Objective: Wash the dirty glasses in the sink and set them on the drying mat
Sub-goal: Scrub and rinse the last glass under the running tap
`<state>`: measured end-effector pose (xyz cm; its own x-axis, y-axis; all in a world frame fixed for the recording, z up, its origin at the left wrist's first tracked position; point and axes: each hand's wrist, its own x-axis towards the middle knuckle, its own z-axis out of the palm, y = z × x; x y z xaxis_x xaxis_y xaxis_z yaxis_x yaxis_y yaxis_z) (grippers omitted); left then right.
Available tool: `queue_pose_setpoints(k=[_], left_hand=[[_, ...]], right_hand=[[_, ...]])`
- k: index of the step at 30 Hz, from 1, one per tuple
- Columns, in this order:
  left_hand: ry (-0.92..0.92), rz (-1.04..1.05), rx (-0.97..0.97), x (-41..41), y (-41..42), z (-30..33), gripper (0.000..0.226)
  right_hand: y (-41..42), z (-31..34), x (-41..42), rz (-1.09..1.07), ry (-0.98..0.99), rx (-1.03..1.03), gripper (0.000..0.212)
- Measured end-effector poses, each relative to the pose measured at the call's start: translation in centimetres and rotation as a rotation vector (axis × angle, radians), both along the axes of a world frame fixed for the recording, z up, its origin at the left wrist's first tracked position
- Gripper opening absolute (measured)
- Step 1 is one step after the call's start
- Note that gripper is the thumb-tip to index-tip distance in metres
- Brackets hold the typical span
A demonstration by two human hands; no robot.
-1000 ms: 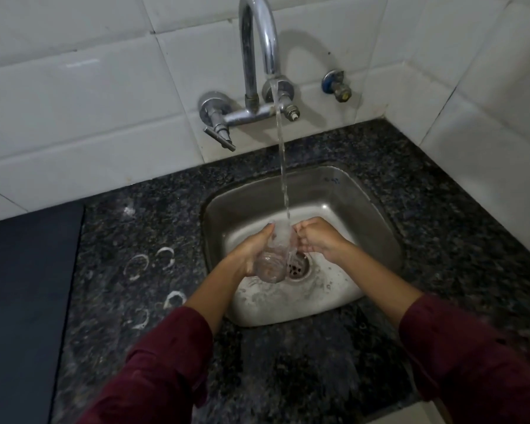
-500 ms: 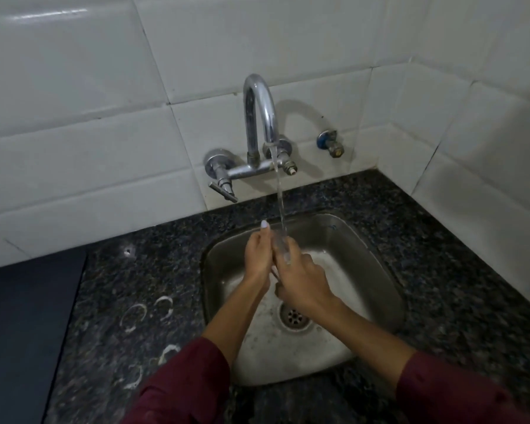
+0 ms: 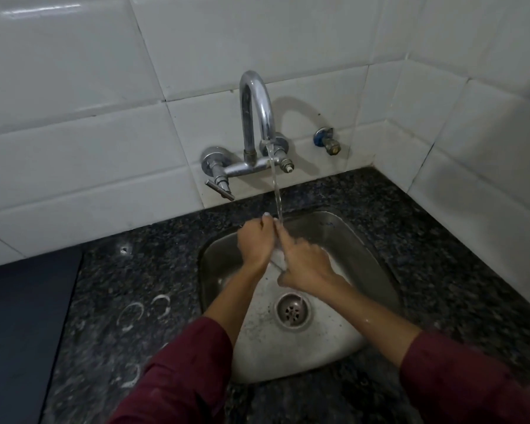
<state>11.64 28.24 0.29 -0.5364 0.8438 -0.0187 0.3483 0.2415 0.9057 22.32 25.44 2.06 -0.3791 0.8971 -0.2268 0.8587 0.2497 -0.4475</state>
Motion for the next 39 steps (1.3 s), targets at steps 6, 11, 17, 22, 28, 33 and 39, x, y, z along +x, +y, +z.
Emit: queue_pose_setpoints(k=[6,11,17,22,28,33,39], left_hand=[[-0.366,0.030,0.131,-0.5,0.3,1.9,0.041],[-0.709,0.114,0.207,-0.5,-0.4,2.0,0.031],[-0.061,-0.040,-0.038,0.4,0.1,2.0,0.049],[-0.188,0.065,0.032,-0.2,1.1,2.5,0.053],[-0.783,0.194,0.036,-0.8,0.9,2.8,0.033],[-1.057,0.213,-0.161,-0.8,0.8,2.0,0.046],[-1.297,-0.162,-0.364,0.6,0.5,1.0,0.055]], right_hand=[[0.1,0.2,0.5,-0.049,0.683,-0.283,0.112],[1.4,1.4,1.3,-0.132,1.127,-0.921,0.093],[-0.2,1.3,-0.4,0.057,-0.154,0.198,0.108],[0.5,0.4,-0.4,0.059,0.093,0.097,0.120],[1.6,0.9,1.7,0.050,1.042,-0.539,0.095],[1.2,0.2,1.7,-0.029,1.060,-0.358,0.068],[2.7,-0.1,1.1,-0.228,0.682,-0.049,0.040]])
